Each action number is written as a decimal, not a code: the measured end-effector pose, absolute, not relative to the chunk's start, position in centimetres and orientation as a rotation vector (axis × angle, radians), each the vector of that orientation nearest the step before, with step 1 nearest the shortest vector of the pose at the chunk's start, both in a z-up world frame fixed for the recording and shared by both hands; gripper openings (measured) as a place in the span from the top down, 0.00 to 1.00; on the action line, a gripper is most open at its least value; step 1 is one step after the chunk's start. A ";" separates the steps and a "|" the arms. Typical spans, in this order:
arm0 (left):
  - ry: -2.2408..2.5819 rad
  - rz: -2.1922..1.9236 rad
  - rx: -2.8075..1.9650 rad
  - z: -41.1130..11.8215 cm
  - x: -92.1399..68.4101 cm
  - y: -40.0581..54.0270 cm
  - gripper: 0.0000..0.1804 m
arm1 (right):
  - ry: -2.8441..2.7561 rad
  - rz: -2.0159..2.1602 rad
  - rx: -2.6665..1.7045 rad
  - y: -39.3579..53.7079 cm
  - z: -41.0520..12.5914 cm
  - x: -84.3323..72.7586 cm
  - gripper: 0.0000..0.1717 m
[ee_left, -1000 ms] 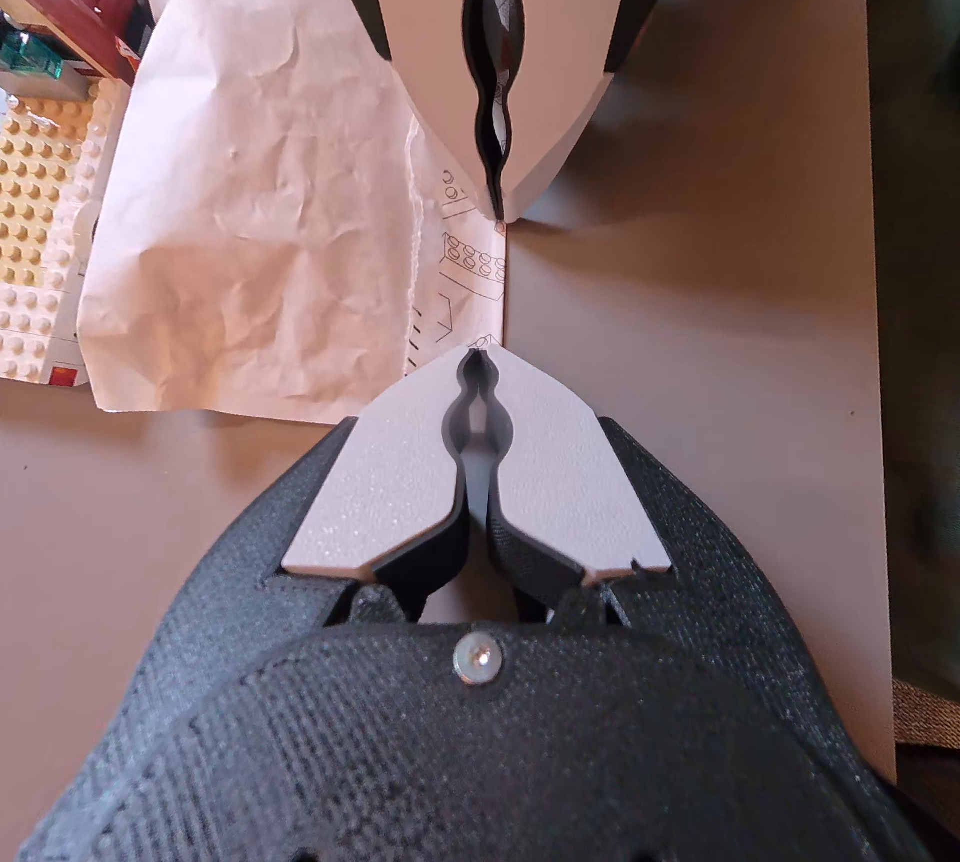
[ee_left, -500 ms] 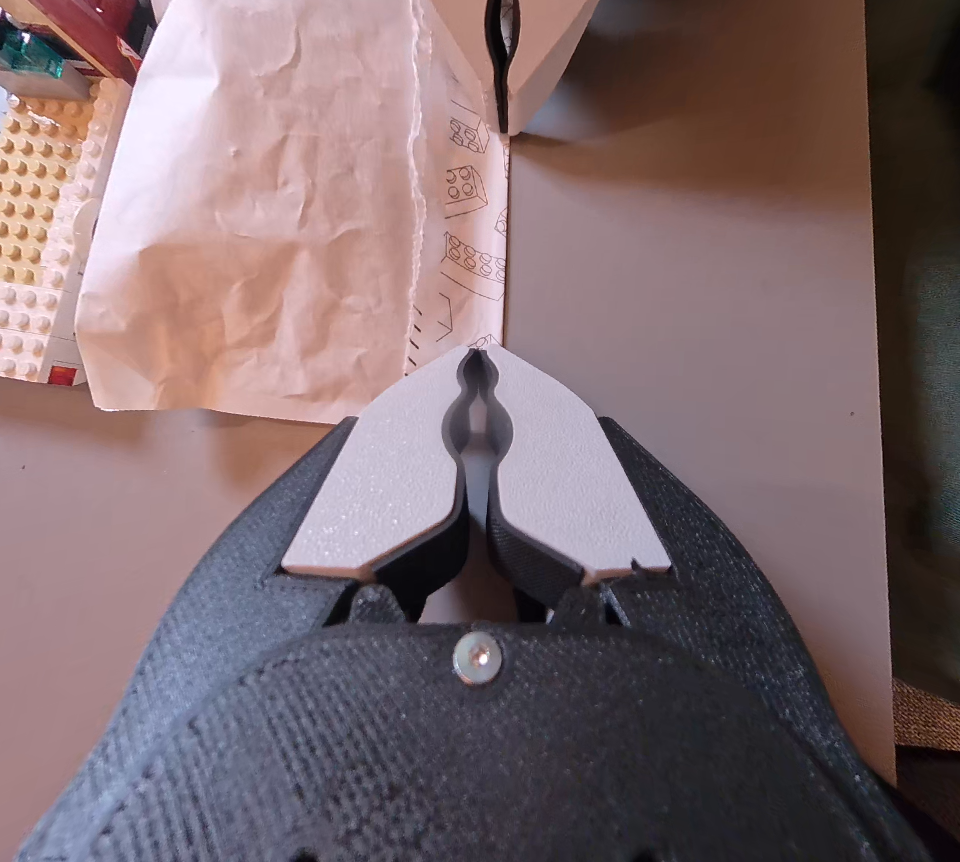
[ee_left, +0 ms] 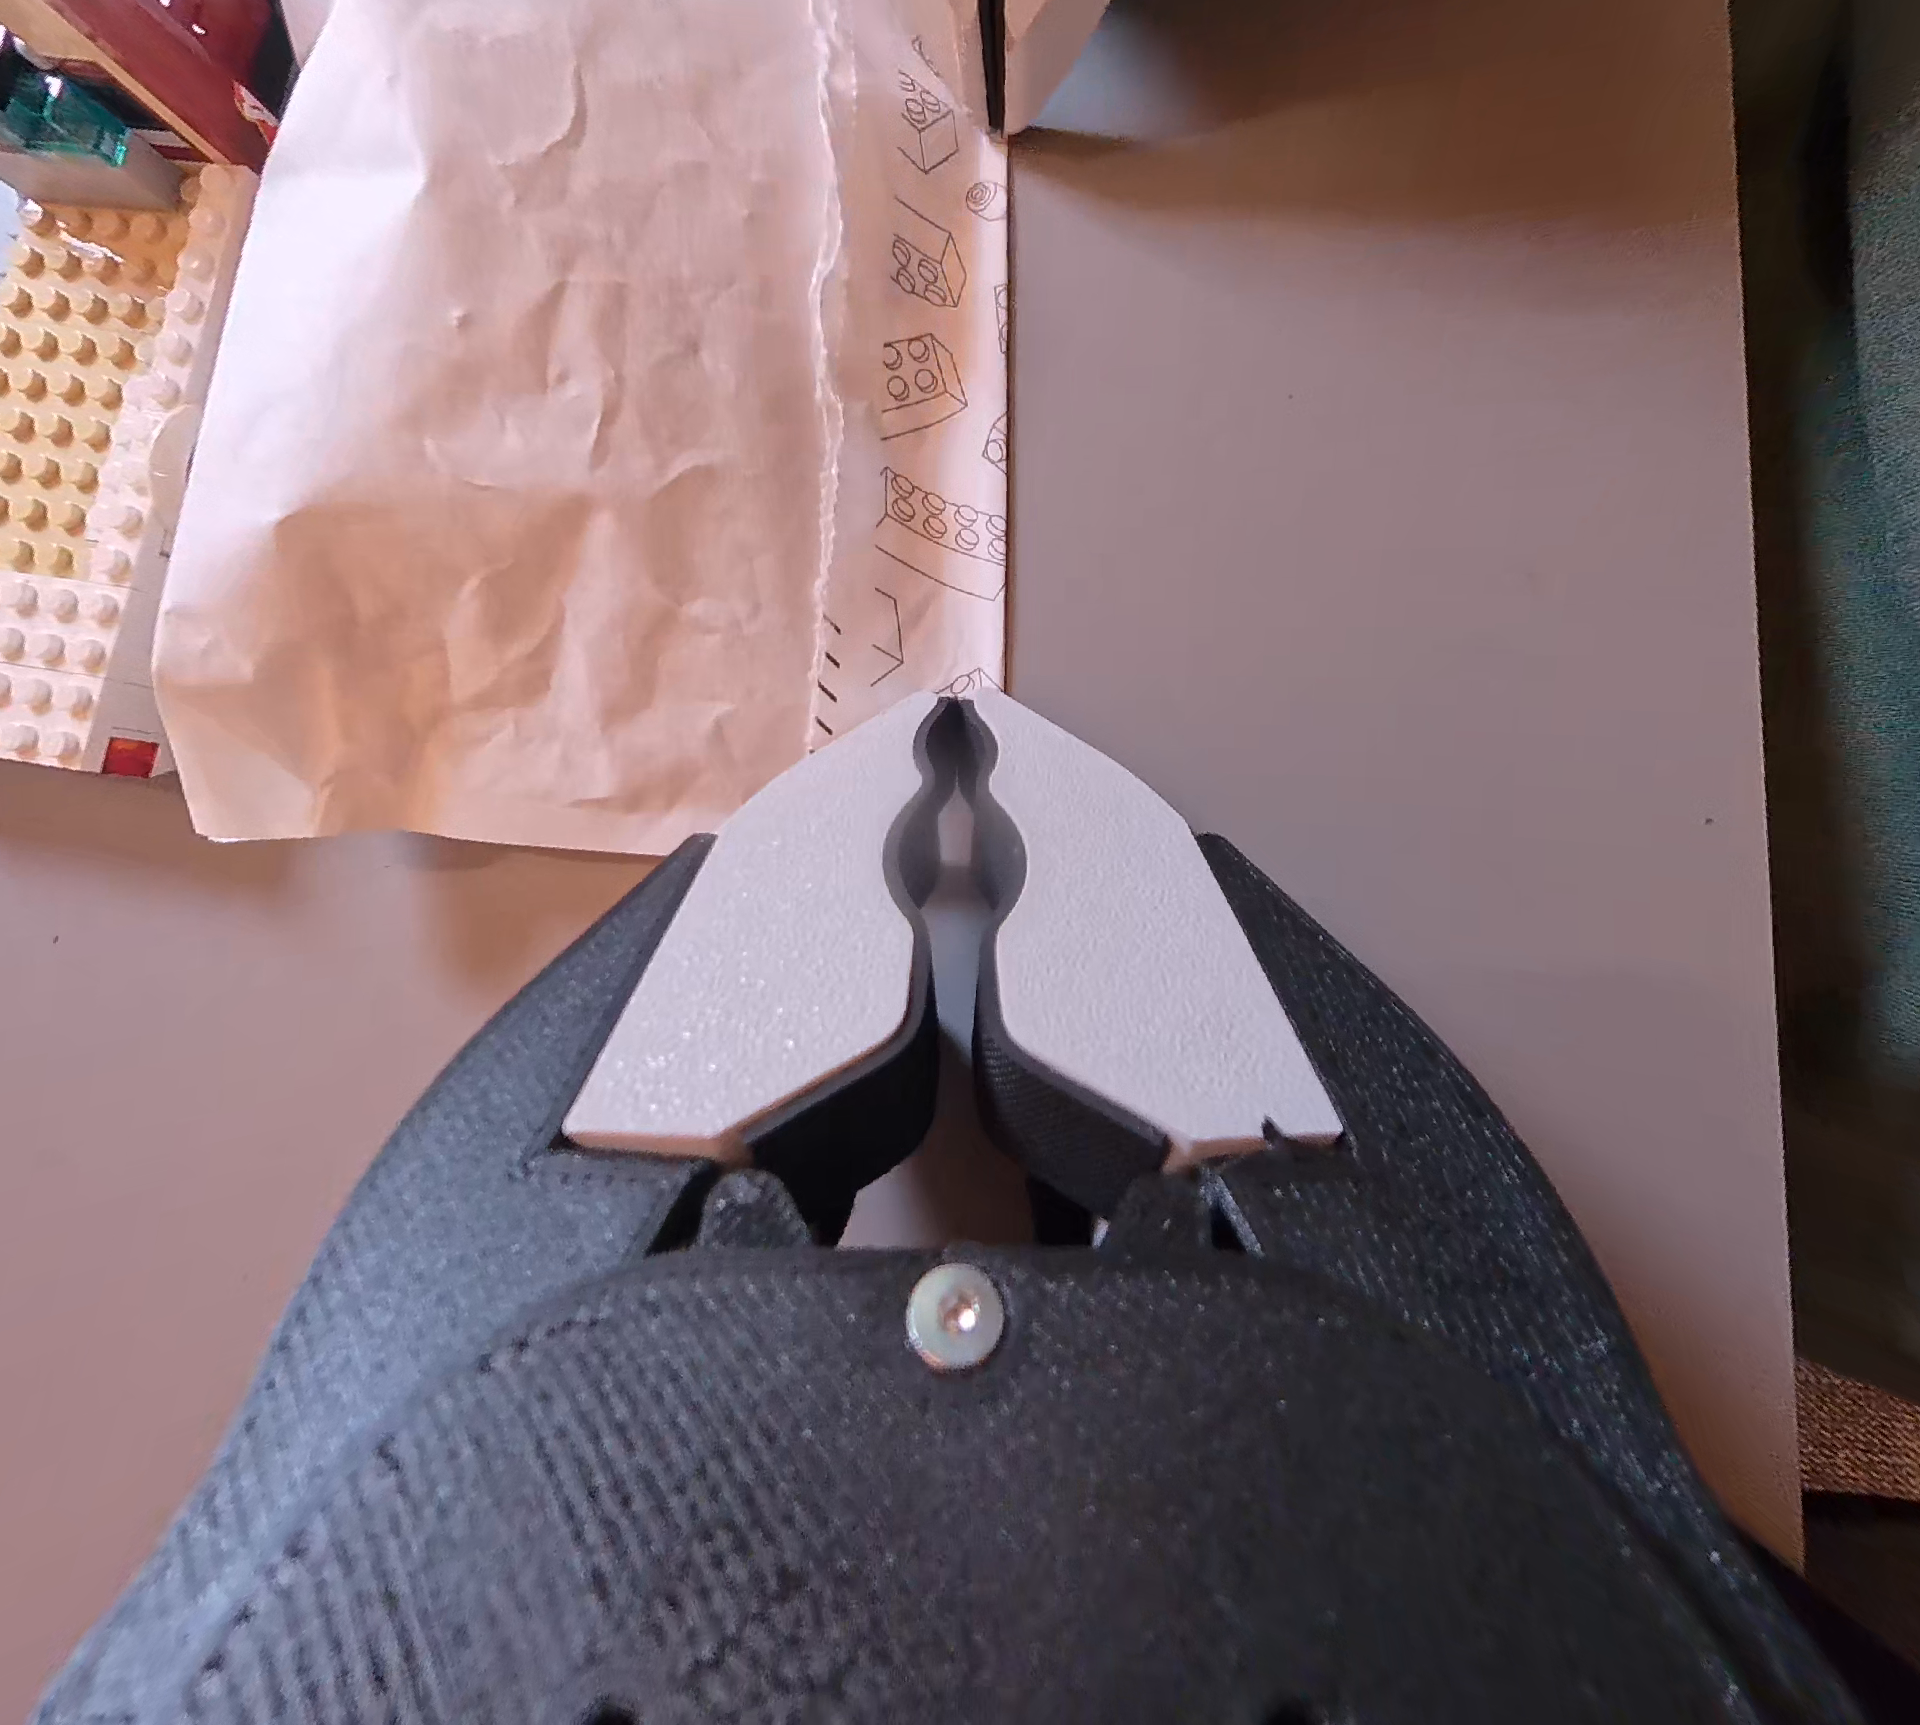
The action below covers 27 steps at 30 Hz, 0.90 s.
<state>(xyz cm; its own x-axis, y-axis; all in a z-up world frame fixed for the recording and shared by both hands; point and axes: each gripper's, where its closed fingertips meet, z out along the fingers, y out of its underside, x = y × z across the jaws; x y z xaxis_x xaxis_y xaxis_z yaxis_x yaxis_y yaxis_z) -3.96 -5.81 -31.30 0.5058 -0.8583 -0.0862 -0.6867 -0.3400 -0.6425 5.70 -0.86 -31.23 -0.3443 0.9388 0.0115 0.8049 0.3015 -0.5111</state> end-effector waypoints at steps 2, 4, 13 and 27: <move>1.259 -0.358 -2.123 -31.3 -4.0 -5.8 1.00 | -2.253 0.620 -1.587 -0.4 -31.2 6.2 1.00; 1.260 -0.361 -2.124 -31.3 -4.0 -5.8 1.00 | -2.236 0.645 -1.612 -0.2 -31.2 6.6 1.00; 1.258 -0.381 -2.135 -31.3 -4.0 -5.8 1.00 | -2.218 0.736 -1.675 0.6 -31.2 8.0 1.00; 1.229 -0.365 -2.159 -31.3 -4.0 -5.9 1.00 | -2.187 0.748 -1.716 1.8 -31.3 10.0 1.00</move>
<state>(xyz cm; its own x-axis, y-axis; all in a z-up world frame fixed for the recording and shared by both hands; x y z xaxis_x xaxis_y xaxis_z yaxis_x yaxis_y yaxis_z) -3.99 -5.85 -31.30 0.5288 -0.8465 -0.0624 -0.6750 -0.3748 -0.6355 10.01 1.81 -31.26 -0.2675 0.9576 -0.1073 0.8226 0.1689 -0.5429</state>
